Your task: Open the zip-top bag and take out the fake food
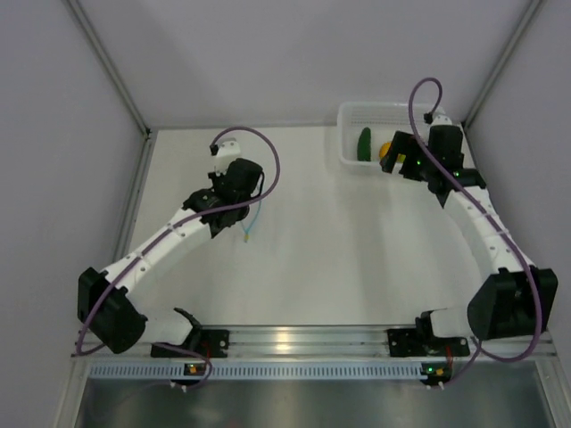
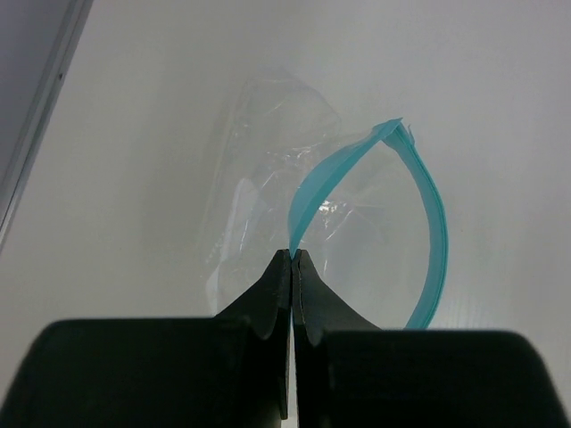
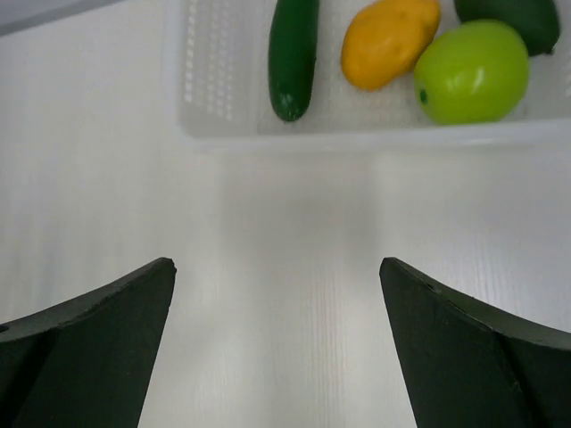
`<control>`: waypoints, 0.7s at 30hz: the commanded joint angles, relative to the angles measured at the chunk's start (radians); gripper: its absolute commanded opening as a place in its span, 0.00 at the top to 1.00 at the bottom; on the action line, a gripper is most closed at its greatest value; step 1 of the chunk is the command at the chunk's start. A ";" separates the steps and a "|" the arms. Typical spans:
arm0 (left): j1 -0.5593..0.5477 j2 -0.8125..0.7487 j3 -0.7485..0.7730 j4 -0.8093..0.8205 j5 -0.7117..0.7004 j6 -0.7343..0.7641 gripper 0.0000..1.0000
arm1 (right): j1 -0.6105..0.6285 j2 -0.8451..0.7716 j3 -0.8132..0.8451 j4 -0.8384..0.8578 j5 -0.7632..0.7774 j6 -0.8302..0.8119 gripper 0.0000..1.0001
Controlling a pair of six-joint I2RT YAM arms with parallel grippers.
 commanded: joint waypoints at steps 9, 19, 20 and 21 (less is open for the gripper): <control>0.010 0.417 0.271 -0.006 -0.078 0.059 1.00 | -0.007 -0.565 -0.413 0.052 -0.220 0.055 0.01; 0.010 0.525 0.460 -0.005 0.100 0.036 0.59 | -0.007 -0.763 -0.380 -0.127 -0.069 -0.002 0.01; 0.010 0.500 0.456 -0.003 0.097 0.034 0.41 | -0.007 -0.773 -0.383 -0.126 -0.063 0.000 0.01; 0.010 0.487 0.452 -0.003 0.099 0.033 0.33 | -0.007 -0.782 -0.388 -0.124 -0.061 0.000 0.00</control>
